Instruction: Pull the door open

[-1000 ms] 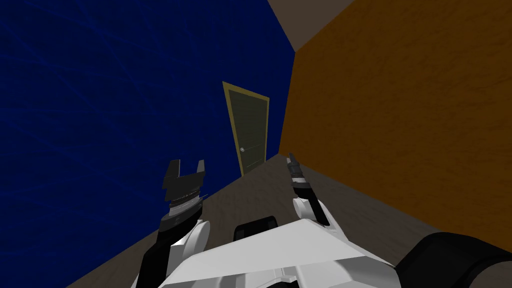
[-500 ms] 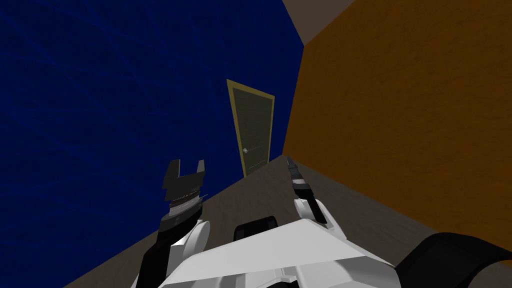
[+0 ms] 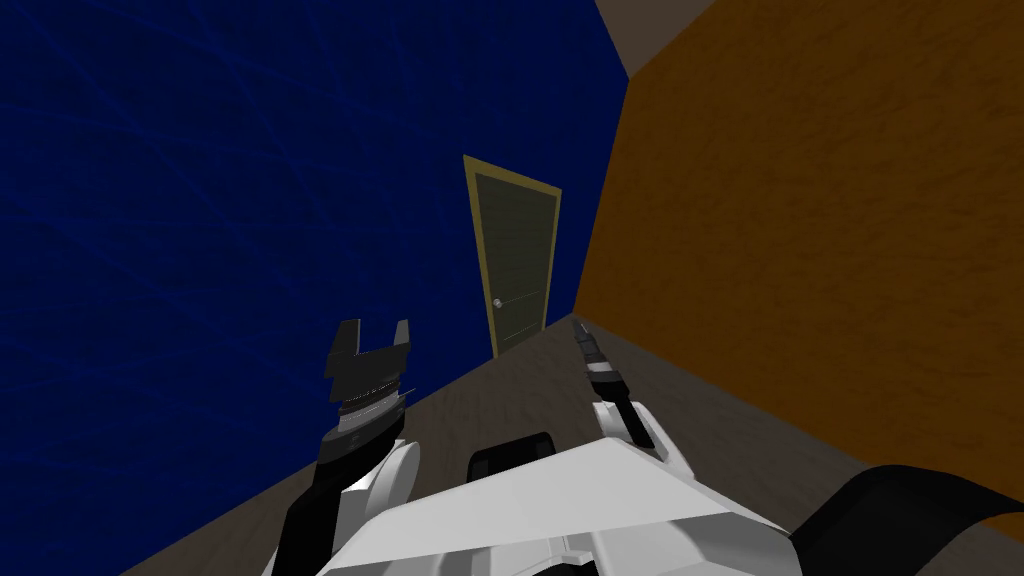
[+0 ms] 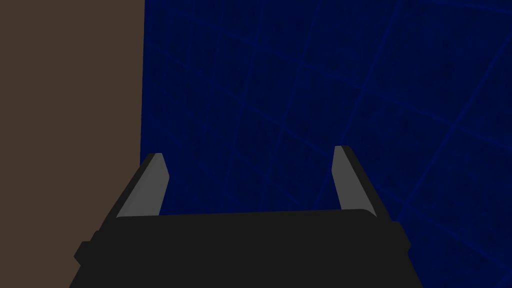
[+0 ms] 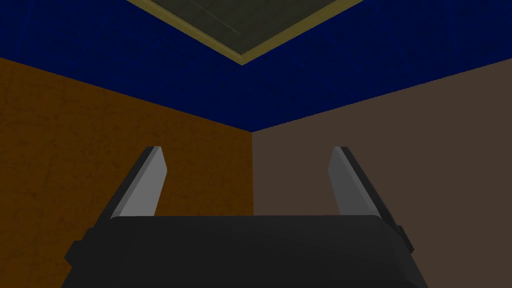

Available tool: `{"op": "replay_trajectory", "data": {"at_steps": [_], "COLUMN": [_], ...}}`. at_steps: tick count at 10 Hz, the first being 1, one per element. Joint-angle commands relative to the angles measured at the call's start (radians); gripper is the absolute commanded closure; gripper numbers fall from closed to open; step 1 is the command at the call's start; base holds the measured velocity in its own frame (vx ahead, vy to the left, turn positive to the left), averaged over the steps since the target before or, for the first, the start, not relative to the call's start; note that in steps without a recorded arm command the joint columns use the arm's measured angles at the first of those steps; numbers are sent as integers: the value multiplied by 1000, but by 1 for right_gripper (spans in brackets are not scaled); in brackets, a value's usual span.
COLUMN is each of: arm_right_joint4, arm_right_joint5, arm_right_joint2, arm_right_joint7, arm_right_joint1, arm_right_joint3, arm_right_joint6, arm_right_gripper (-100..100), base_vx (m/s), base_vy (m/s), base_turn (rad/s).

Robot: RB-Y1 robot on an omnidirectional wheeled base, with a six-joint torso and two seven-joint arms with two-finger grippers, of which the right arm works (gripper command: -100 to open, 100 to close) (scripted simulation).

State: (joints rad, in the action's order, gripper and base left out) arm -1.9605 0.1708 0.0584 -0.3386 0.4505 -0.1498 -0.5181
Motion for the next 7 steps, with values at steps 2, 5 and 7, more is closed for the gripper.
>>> {"op": "replay_trajectory", "data": {"at_steps": [2,5,7], "arm_right_joint4": [61,121,163], "arm_right_joint5": [34,72,98], "arm_right_joint2": [8,15,19], "arm_right_joint7": [-39,-80,-108], "arm_right_joint1": [-17,-28,-35], "arm_right_joint3": [-24,-50,-67], "arm_right_joint6": [-28,-60,-81], "arm_right_gripper": [-100,-100,-100], "base_vx": [112,102,115], "base_vy": [29,29,14], "base_turn": [77,99,82]}}
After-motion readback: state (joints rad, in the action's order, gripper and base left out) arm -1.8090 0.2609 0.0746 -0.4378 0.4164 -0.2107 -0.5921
